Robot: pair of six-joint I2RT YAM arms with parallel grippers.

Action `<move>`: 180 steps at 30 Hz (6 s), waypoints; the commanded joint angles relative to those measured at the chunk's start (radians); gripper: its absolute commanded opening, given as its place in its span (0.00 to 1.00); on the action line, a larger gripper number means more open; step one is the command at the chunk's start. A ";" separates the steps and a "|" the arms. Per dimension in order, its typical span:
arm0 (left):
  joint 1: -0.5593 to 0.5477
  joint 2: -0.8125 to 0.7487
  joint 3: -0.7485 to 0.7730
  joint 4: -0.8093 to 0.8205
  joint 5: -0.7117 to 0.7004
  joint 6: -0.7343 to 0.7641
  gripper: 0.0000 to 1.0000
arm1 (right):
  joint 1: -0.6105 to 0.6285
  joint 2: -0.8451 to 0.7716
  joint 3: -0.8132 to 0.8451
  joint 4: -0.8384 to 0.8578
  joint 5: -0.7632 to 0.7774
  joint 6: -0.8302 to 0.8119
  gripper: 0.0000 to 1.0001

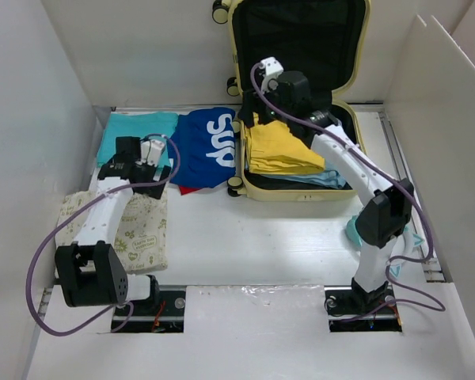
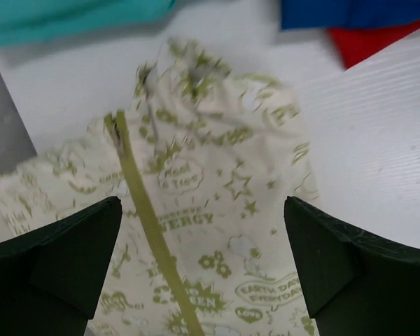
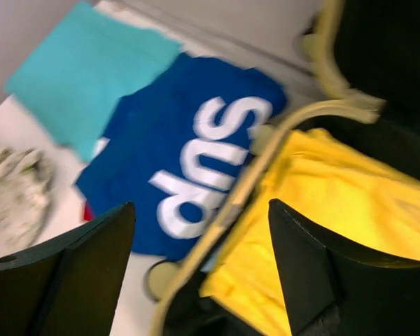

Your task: Pack the luggage

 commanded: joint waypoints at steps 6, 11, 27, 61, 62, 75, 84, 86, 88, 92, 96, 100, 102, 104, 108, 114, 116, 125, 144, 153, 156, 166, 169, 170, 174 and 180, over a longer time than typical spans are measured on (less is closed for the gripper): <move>-0.434 -0.024 -0.038 0.343 -0.097 0.390 1.00 | 0.070 -0.125 -0.243 -0.033 -0.058 0.040 0.82; -0.508 0.106 -0.076 0.564 -0.107 0.512 1.00 | 0.014 -0.281 -0.447 0.016 -0.057 0.069 0.82; -0.465 0.456 0.000 0.607 0.070 0.604 1.00 | -0.114 -0.498 -0.556 -0.066 0.032 0.069 0.82; -0.409 0.522 0.135 0.249 0.188 0.515 0.00 | -0.135 -0.525 -0.561 -0.126 0.052 0.030 0.80; -0.400 0.468 0.149 0.180 0.211 0.503 0.00 | -0.118 -0.525 -0.572 -0.126 0.064 0.030 0.80; -0.470 -0.053 -0.105 -0.270 0.358 0.587 0.00 | 0.130 -0.728 -0.865 -0.071 0.074 0.234 0.79; -0.901 -0.301 -0.202 -0.357 0.334 0.485 0.00 | 0.366 -0.817 -1.049 0.080 0.063 0.529 0.80; -0.993 -0.311 -0.231 -0.310 0.308 0.387 0.00 | 0.394 -0.817 -1.119 0.142 0.054 0.633 0.82; -1.076 -0.311 -0.263 -0.278 0.308 0.341 0.00 | 0.429 -0.780 -1.168 0.218 0.054 0.694 0.83; -1.076 -0.302 -0.273 -0.256 0.295 0.343 0.37 | 0.454 -0.713 -1.169 0.298 0.064 0.687 0.85; -1.076 -0.292 -0.262 -0.276 0.305 0.353 0.78 | 0.465 -0.607 -1.147 0.340 0.043 0.640 0.88; -1.064 -0.303 -0.227 -0.299 0.315 0.343 1.00 | 0.465 -0.513 -1.168 0.351 0.043 0.736 0.91; -1.021 -0.314 -0.190 -0.308 0.325 0.343 1.00 | 0.477 -0.501 -1.216 0.430 0.052 0.759 0.91; -0.995 -0.323 -0.153 -0.317 0.335 0.343 1.00 | 0.477 -0.478 -1.230 0.504 0.040 0.759 0.92; -0.982 -0.323 -0.101 -0.398 0.409 0.395 1.00 | 0.486 -0.391 -1.211 0.552 0.014 0.722 0.94; -0.970 -0.332 -0.076 -0.510 0.541 0.481 1.00 | 0.486 -0.233 -1.219 0.722 -0.067 0.757 0.95; -0.970 -0.332 -0.067 -0.497 0.541 0.460 1.00 | 0.486 -0.187 -1.228 0.782 -0.078 0.777 0.93; -0.910 -0.361 -0.081 -0.275 0.386 0.270 1.00 | 0.504 -0.121 -1.207 0.809 -0.078 0.768 0.35; -0.579 -0.444 -0.115 0.132 -0.145 -0.232 1.00 | 0.434 -0.156 -0.684 0.284 -0.126 0.333 0.00; -0.465 -0.444 -0.115 0.178 -0.146 -0.241 1.00 | 0.299 0.019 -0.252 -0.046 -0.235 0.146 0.00; -0.441 -0.435 -0.115 0.190 -0.146 -0.220 1.00 | 0.234 0.077 -0.097 -0.120 -0.293 0.121 0.00; -0.441 -0.371 -0.115 0.219 -0.174 -0.155 1.00 | -0.080 0.070 0.057 -0.214 -0.439 0.055 0.00; -0.441 -0.358 -0.115 0.242 -0.183 -0.144 1.00 | -0.176 0.019 -0.044 -0.169 -0.462 0.040 0.00; -0.441 -0.346 -0.124 0.243 -0.183 -0.134 1.00 | -0.201 0.010 -0.076 -0.146 -0.488 0.040 0.00; -0.441 -0.328 -0.124 0.253 -0.192 -0.124 1.00 | -0.310 0.019 -0.200 -0.073 -0.532 0.017 0.00; -0.441 -0.308 -0.115 0.253 -0.203 -0.115 1.00 | -0.430 0.054 -0.311 -0.033 -0.552 -0.051 0.00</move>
